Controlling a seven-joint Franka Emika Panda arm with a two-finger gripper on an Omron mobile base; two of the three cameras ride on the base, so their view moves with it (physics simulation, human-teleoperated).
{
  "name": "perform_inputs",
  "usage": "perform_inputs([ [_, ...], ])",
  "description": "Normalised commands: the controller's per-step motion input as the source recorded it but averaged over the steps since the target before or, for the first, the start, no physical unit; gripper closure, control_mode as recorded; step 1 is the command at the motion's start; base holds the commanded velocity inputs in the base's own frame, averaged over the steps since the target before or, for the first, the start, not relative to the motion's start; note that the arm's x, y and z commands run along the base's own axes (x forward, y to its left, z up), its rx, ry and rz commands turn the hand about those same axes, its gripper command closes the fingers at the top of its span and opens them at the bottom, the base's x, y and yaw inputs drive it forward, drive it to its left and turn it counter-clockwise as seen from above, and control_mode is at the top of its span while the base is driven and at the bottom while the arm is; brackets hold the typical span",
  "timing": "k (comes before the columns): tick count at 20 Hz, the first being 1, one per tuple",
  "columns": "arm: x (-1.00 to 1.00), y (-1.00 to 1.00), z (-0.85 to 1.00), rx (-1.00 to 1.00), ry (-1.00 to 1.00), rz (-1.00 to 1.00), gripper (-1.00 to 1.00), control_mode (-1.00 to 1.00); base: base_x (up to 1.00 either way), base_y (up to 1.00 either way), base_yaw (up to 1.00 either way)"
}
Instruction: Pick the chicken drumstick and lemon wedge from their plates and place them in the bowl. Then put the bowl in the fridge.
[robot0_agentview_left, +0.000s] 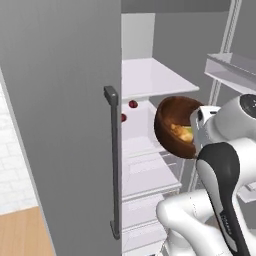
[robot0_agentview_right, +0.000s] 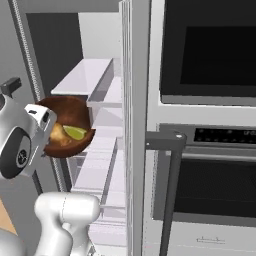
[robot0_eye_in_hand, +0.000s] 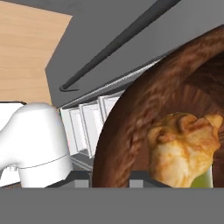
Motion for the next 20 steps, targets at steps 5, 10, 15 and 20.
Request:
perform_inputs([
  [5, 0.32, 0.37, 0.0, -0.04, -0.13, -0.11, 1.0, -1.0, 0.0, 0.0, 0.0],
  [10, -0.01, 0.04, 0.47, 0.0, -0.11, -0.01, 1.0, -1.0, 0.0, 0.0, 0.0],
  [15, 0.36, -0.03, 0.54, 0.06, 0.03, 0.04, 1.0, -1.0, 0.0, 0.0, 0.0],
  [20, 0.94, -0.01, 0.27, 0.02, 0.14, 0.02, 1.0, -1.0, 0.0, 0.0, 0.0],
])
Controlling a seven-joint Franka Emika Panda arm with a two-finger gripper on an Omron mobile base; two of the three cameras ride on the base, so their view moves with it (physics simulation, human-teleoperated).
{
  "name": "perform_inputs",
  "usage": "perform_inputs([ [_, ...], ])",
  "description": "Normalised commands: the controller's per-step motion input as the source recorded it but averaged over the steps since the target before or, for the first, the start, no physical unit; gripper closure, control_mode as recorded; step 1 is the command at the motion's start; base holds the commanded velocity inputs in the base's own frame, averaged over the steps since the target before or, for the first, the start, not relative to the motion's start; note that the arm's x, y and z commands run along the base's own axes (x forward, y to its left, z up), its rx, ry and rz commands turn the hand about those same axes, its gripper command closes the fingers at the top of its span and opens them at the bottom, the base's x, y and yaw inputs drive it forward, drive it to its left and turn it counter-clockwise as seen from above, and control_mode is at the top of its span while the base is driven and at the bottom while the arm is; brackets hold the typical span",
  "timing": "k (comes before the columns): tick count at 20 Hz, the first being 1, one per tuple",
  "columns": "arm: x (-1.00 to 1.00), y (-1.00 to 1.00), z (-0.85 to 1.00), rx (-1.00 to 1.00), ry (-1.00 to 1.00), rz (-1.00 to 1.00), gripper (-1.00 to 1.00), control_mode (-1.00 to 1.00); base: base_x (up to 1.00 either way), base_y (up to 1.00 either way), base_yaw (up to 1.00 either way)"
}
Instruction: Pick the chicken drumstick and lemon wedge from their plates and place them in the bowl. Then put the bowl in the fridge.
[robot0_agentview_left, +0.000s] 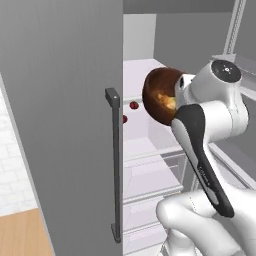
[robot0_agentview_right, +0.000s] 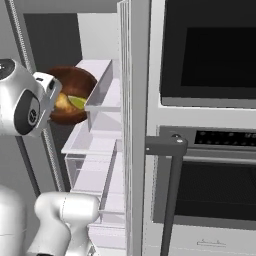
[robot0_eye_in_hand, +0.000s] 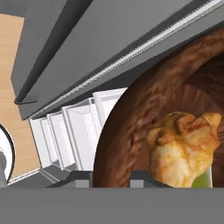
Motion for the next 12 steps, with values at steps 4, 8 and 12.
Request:
perform_inputs([
  [4, 0.38, -0.18, 0.37, 0.02, 0.0, 0.0, 1.0, -1.0, 0.0, 0.0, 0.0],
  [8, 0.68, -0.06, 0.16, 0.0, 0.01, 0.0, 1.0, -1.0, 0.0, 0.0, 0.0],
  [12, 0.89, 0.0, 0.01, 0.0, 0.0, 0.0, 1.0, -1.0, 0.0, 0.0, 0.0],
])
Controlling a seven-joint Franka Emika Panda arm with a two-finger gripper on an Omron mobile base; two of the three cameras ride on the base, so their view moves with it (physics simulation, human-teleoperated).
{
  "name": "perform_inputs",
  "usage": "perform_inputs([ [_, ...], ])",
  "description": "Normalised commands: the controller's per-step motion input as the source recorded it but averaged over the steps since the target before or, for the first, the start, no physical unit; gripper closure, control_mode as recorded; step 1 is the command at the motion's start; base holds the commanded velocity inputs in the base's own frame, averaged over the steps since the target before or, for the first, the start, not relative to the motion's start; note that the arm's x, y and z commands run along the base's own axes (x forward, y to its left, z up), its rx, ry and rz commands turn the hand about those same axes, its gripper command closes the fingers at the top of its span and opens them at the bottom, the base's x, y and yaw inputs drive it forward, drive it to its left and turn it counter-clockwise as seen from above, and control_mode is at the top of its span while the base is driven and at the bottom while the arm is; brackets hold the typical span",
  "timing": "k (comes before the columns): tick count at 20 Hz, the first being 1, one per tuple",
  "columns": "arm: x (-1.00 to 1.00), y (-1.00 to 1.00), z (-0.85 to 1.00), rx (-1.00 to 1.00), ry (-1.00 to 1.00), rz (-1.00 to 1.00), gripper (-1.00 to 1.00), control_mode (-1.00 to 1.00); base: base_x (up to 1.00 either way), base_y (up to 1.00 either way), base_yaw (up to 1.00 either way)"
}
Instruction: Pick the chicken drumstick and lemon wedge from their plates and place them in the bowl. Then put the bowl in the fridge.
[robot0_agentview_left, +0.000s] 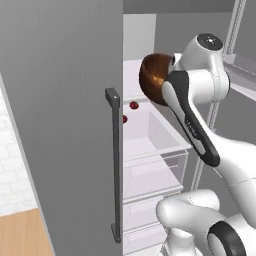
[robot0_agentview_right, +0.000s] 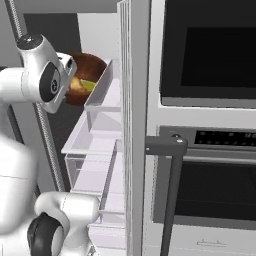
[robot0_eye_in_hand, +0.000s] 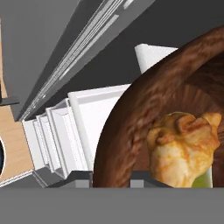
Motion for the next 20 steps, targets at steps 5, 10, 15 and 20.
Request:
perform_inputs([
  [5, 0.78, 0.0, 0.0, 0.0, -0.02, 0.0, 1.0, -1.0, 0.0, 0.0, 0.0],
  [10, 0.53, 0.0, 0.07, 0.0, 0.0, 0.0, 1.0, -1.0, 0.0, 0.0, 0.0],
  [15, 0.73, 0.0, 0.04, 0.0, -0.03, 0.0, 1.0, -1.0, 0.0, 0.0, 0.0],
  [20, 0.77, 0.0, 0.0, 0.0, 0.01, 0.0, 1.0, -1.0, 0.0, 0.0, 0.0],
])
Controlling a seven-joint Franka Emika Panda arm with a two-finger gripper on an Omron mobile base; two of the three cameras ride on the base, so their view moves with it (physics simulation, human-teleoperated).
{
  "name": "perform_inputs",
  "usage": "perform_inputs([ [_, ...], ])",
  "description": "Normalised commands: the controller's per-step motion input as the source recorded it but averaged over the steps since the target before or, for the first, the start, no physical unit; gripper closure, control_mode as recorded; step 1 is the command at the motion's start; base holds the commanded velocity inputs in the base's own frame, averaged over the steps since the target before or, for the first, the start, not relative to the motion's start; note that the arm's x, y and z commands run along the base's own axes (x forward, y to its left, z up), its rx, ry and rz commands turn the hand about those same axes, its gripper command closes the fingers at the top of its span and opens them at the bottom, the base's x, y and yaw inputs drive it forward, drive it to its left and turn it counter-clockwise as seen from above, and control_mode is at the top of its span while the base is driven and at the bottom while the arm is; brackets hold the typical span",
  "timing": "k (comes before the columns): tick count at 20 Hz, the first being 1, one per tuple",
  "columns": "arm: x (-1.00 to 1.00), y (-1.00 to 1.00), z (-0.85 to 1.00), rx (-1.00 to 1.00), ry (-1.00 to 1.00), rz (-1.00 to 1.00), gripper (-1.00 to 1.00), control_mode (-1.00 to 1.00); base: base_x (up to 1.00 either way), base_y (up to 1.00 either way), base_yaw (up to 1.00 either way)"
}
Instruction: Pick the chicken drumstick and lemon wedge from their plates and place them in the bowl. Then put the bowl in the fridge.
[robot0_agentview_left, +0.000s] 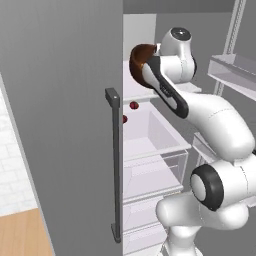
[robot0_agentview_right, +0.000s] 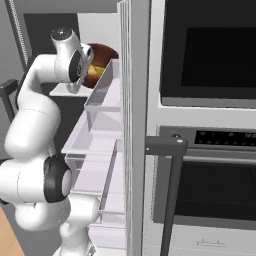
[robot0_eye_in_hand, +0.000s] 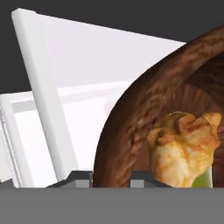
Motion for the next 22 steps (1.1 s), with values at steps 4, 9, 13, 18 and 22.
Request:
perform_inputs([
  [4, 0.67, 0.0, -0.32, 0.0, 0.1, 0.0, 1.0, -1.0, 0.0, 0.0, 0.0],
  [9, 0.61, 0.0, -0.32, 0.0, 0.08, 0.0, 1.0, -1.0, 0.0, 0.0, 0.0],
  [13, 0.52, 0.09, -0.06, 0.0, -0.02, 0.0, -1.0, -1.0, 0.0, 0.0, 0.0],
  [18, 0.06, 0.01, 0.0, 0.0, -0.17, 0.0, -1.0, -1.0, 0.0, 0.0, 0.0],
  [22, -0.16, 0.22, 0.0, 0.0, -0.48, 0.0, -1.0, -1.0, 0.0, 0.0, 0.0],
])
